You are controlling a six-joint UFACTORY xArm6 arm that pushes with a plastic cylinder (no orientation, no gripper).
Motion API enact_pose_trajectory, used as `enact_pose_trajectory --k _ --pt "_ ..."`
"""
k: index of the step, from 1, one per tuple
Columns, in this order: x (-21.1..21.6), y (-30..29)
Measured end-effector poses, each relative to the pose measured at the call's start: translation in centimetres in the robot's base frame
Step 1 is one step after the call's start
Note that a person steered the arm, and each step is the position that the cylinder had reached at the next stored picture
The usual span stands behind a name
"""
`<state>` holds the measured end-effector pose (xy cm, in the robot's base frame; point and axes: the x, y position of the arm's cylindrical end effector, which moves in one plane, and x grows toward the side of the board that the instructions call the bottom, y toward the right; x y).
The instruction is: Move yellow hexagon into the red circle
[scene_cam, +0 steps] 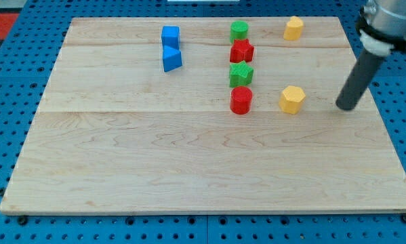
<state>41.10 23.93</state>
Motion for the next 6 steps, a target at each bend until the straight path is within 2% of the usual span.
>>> enact_pose_trajectory --k 1,2,3,4,5,6 --pt "-3.4 -4.4" --pt "-3.5 -8.6" --pt "1.6 -14.2" --pt "3.8 -11.7" --pt "-0.8 -6.4" --pt "-4.4 -6.0"
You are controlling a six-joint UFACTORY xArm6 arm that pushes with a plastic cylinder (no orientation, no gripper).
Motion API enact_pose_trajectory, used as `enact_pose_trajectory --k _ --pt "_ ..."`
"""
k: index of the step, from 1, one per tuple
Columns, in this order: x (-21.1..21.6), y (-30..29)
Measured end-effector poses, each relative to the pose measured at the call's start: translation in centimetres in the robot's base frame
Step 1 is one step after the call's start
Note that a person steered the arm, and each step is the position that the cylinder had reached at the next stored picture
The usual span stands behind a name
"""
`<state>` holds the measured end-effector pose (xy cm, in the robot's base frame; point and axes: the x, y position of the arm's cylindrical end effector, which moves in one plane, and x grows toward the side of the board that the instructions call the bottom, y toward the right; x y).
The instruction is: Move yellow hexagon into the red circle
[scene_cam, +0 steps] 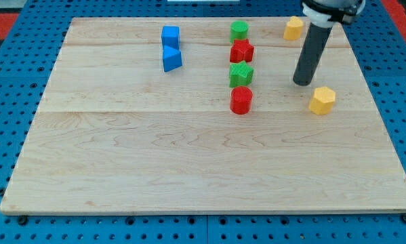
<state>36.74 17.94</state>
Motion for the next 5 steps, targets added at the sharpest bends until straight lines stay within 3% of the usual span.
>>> enact_pose_trajectory --k 1,2,4,5 --pt "2.8 5.9" --pt "8.2 1.5" --pt "6.0 5.0" --pt "-0.8 1.2"
